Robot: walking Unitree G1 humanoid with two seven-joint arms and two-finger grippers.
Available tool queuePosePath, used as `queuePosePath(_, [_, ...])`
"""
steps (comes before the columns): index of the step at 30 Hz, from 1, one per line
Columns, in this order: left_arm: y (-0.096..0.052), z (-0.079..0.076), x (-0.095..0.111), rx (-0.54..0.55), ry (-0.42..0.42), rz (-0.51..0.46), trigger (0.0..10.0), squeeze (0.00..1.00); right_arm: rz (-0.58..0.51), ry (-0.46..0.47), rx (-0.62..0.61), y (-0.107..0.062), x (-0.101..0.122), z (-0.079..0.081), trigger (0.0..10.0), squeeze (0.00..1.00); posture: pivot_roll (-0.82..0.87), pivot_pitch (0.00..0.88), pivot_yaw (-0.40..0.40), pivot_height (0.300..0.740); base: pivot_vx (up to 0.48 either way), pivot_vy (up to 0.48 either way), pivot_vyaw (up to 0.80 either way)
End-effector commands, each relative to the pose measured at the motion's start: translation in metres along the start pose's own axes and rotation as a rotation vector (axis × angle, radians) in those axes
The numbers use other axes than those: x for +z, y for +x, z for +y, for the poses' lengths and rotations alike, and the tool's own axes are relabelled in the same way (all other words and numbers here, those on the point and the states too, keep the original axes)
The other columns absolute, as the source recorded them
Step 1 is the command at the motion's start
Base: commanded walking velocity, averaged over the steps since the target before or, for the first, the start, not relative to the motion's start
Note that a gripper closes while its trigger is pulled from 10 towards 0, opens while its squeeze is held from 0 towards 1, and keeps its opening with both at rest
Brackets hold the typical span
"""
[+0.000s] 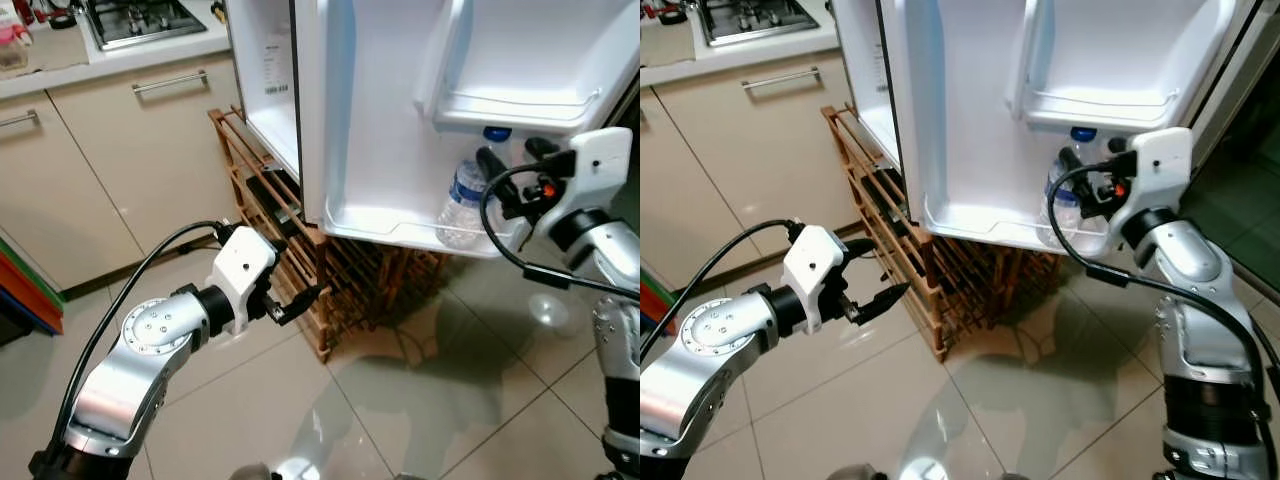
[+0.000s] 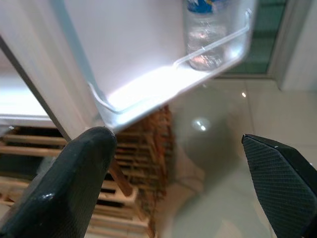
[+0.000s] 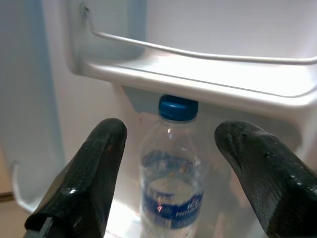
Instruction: Restocking fridge
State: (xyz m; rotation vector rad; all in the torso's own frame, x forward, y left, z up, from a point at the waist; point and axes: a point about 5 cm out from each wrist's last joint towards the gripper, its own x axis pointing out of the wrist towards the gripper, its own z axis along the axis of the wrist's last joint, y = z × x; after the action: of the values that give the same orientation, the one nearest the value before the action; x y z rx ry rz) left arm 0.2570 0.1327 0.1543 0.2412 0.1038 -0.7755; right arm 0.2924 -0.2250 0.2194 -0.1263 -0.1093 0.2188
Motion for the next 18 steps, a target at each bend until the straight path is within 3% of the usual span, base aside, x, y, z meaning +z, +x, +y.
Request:
queuePosePath(1, [0.002, 0.01, -0.001, 0.118, -0.016, -0.015, 10.0, 0.0, -0.023, 0.014, 0.009, -0.008, 0.006, 0.007, 10.0, 0.0, 0.02, 0.0, 0.024, 0.74, 0.0, 0.0, 0.0])
queuePosePath(3, [0.002, 0.018, -0.004, 0.249, -0.055, -0.036, 10.0, 0.0, -0.046, 0.044, -0.006, -0.016, 0.004, 0.017, 10.0, 0.0, 0.01, 0.0, 0.017, 0.74, 0.0, 0.0, 0.0])
queuePosePath(6, [-0.004, 0.023, -0.009, 0.35, -0.095, -0.041, 10.0, 0.0, -0.049, 0.093, -0.055, -0.028, -0.007, 0.029, 10.0, 0.0, 0.0, 0.0, 0.01, 0.74, 0.0, 0.0, 0.0])
queuePosePath(12, [-0.009, 0.017, -0.011, 0.378, -0.088, -0.044, 10.0, 0.0, 0.01, 0.097, -0.129, -0.037, -0.034, 0.046, 10.0, 0.0, 0.0, 0.0, 0.005, 0.74, 0.0, 0.0, 0.0])
queuePosePath(18, [-0.007, 0.011, -0.011, 0.387, -0.088, -0.051, 10.0, 0.0, 0.035, 0.145, -0.134, -0.033, -0.041, 0.058, 10.0, 0.0, -0.01, 0.0, 0.001, 0.74, 0.0, -0.417, 0.44])
